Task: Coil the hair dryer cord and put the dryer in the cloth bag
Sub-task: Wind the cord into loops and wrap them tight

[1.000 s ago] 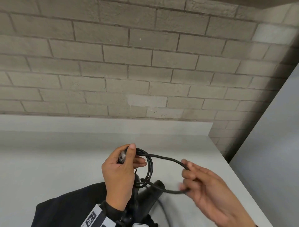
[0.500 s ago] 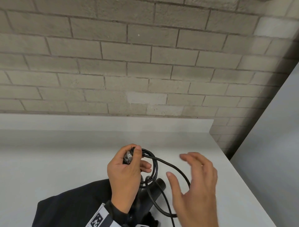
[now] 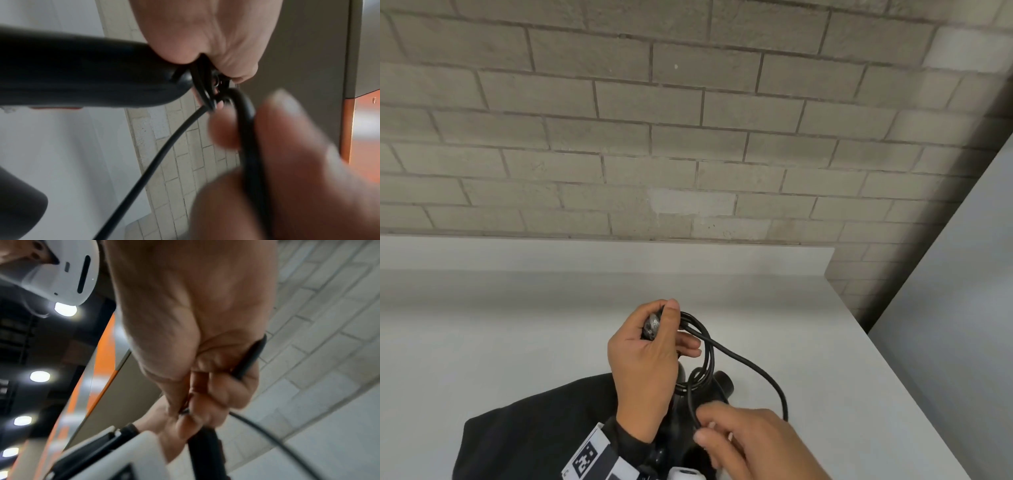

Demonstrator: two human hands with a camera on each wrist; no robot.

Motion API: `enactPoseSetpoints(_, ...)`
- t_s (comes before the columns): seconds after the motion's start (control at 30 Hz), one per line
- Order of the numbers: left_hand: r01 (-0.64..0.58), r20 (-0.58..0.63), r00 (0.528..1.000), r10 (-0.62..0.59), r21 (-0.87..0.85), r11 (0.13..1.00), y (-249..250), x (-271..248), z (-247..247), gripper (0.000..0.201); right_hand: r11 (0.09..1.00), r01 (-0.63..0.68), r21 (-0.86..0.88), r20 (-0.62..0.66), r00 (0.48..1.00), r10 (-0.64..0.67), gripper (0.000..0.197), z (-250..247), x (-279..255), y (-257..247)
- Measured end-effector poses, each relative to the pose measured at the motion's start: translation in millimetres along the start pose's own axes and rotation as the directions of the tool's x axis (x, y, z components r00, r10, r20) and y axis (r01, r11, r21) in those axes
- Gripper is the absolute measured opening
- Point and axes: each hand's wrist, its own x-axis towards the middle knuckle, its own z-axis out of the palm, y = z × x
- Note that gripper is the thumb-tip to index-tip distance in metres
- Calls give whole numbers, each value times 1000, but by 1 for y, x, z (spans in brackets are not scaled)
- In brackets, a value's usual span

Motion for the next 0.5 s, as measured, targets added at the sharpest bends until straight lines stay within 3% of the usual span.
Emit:
enactPoseSetpoints(0.1, 8, 38, 999, -7, -4, 1000, 0, -5, 3, 10, 913, 95, -396, 101, 993, -60, 27, -13, -6, 23)
enactPoseSetpoints(0.23, 17, 59, 998, -16, -10, 1000, -1, -11, 8, 10, 691, 183, -699, 176, 981, -82, 17, -36, -13, 40)
enactPoseSetpoints(0.27, 18, 55, 998, -17, -9, 1000, -1, -12, 9, 10, 685, 200, -700, 229, 972, -50, 19, -42, -15, 38)
enactPoseSetpoints(0.3, 19, 50, 999, -19, -7, 1000, -1, -13, 10, 10, 726, 214, -653, 280, 959, -30, 20, -49, -17, 33)
enactPoseSetpoints(0.37, 22, 39, 999, -22, -5, 1000, 0, -11, 11, 11, 870, 171, -463, 239, 969, -64, 20, -54, -18, 28)
enactPoseSetpoints(0.43, 18, 16, 1000, -18, -4, 1000, 1, -8, 8, 12, 997, 46, -60, 257, 966, -29, 17, -55, -23, 23)
enactPoseSetpoints(0.5, 11, -2, 1000, -11, 4, 1000, 2, -6, 6, 13, 925, -64, 374, 253, 967, -36, 14, -55, -27, 13)
